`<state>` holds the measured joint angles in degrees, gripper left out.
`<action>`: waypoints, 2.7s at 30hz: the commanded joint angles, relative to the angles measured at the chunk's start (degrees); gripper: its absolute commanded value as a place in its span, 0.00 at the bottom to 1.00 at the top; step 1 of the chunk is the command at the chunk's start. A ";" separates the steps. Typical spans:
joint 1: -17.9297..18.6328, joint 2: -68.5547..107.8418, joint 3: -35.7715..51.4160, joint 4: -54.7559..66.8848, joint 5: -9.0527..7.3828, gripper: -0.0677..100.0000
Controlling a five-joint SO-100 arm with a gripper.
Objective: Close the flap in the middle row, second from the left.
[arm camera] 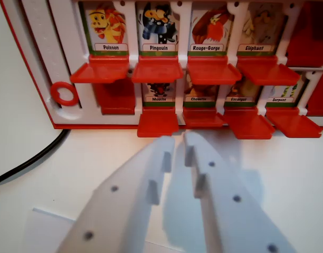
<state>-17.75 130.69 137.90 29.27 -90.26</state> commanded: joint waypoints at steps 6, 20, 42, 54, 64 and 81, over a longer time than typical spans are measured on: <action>-1.32 -5.89 -1.41 -5.98 0.70 0.02; -1.76 -18.02 -4.48 -14.33 0.35 0.02; -1.85 -31.55 -19.51 -16.44 -0.35 0.02; -1.67 -35.77 -25.93 -15.64 -0.97 0.02; -0.44 -29.18 -23.38 -12.30 -2.20 0.02; 1.05 17.93 -3.43 6.77 -3.60 0.02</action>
<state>-17.14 135.35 132.98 33.22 -93.16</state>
